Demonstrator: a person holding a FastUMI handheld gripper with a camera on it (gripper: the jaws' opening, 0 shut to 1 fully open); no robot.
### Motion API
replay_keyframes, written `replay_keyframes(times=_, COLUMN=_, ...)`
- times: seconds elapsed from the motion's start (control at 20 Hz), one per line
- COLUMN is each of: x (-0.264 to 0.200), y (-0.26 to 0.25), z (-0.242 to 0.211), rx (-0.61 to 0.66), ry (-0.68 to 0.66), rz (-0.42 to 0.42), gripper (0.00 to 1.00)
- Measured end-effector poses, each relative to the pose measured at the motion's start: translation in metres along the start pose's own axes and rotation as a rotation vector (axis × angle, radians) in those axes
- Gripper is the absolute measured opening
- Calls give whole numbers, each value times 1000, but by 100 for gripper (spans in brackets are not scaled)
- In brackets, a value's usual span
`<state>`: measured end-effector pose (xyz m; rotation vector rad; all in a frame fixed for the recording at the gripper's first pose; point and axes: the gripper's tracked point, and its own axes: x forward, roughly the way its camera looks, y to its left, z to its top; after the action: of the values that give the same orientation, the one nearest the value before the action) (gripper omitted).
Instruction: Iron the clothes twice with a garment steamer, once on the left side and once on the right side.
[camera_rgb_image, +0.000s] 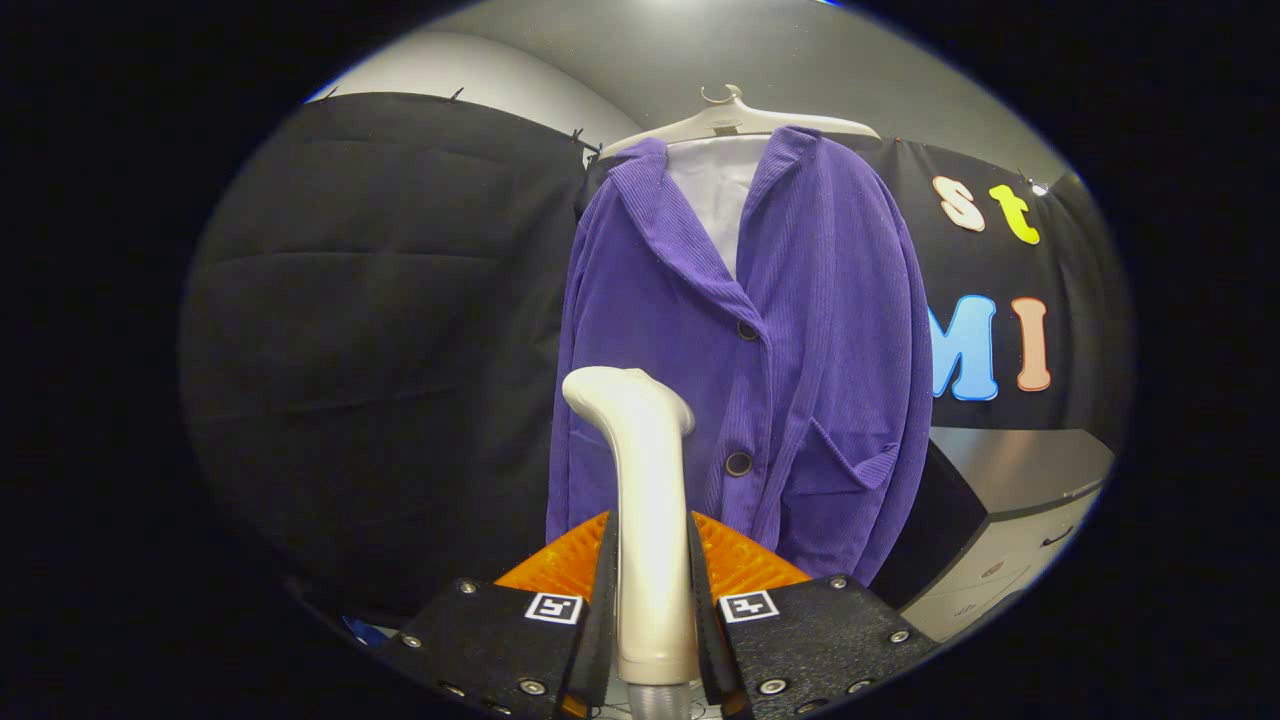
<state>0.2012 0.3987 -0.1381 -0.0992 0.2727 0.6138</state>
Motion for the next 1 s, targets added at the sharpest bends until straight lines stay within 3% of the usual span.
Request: replay_keyframes(times=1.0, x=-9, y=5, z=-150, rx=29, ry=245, rz=-3, gripper=35)
